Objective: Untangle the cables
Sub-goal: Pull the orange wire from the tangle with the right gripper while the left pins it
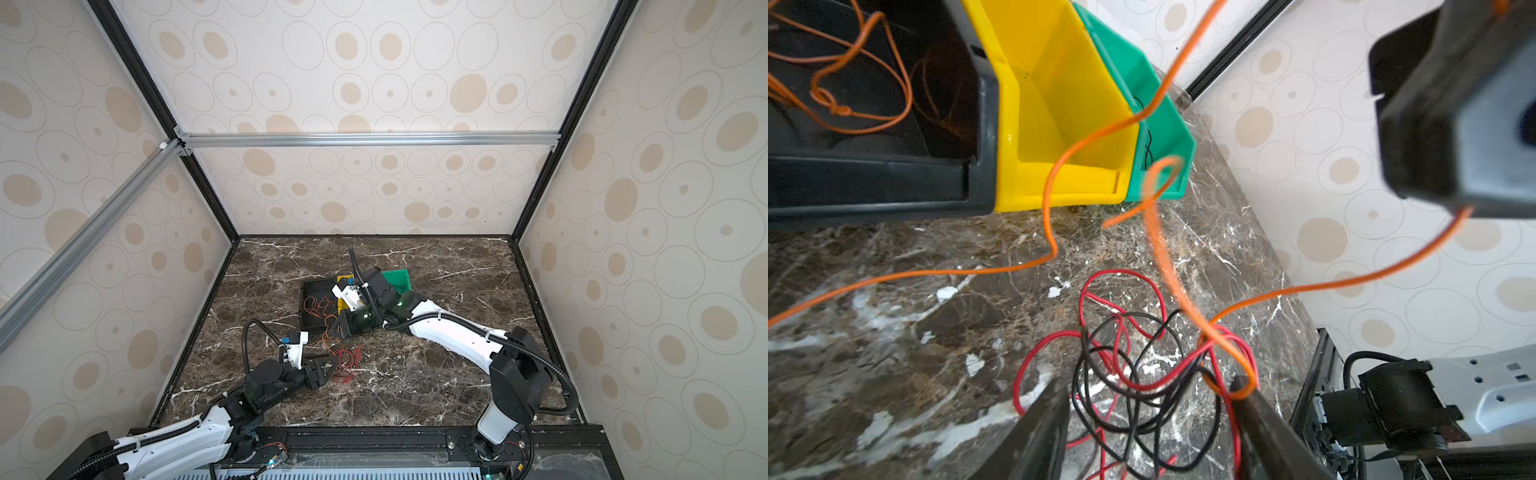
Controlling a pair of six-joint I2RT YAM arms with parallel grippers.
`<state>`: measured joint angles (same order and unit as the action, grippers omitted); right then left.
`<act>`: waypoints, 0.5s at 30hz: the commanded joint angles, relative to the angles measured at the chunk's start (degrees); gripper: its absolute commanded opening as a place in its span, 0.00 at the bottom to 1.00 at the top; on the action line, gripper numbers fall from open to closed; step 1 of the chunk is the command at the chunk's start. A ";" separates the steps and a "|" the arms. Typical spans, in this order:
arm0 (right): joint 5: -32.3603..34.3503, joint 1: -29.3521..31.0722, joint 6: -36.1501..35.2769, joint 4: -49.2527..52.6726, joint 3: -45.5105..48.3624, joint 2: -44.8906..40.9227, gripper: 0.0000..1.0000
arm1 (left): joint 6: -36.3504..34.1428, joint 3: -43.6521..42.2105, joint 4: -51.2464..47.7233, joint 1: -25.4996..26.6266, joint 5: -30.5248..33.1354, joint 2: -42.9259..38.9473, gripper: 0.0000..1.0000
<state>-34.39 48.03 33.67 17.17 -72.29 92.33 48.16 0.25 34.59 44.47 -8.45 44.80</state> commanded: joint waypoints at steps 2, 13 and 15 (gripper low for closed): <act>-1.54 -0.27 1.07 -1.88 0.61 -1.71 0.00 | -2.20 -0.60 4.52 0.41 -2.60 1.12 0.63; -1.54 -0.50 1.53 -2.48 0.49 -2.71 0.00 | -2.29 -0.17 7.66 0.48 -4.57 7.02 0.44; -1.51 -0.56 1.52 -2.49 0.57 -2.97 0.00 | -2.20 0.05 7.75 0.58 -3.22 8.81 0.36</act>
<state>-35.07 47.86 34.72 15.55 -72.29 91.37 46.89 0.25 39.72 44.51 -12.45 52.05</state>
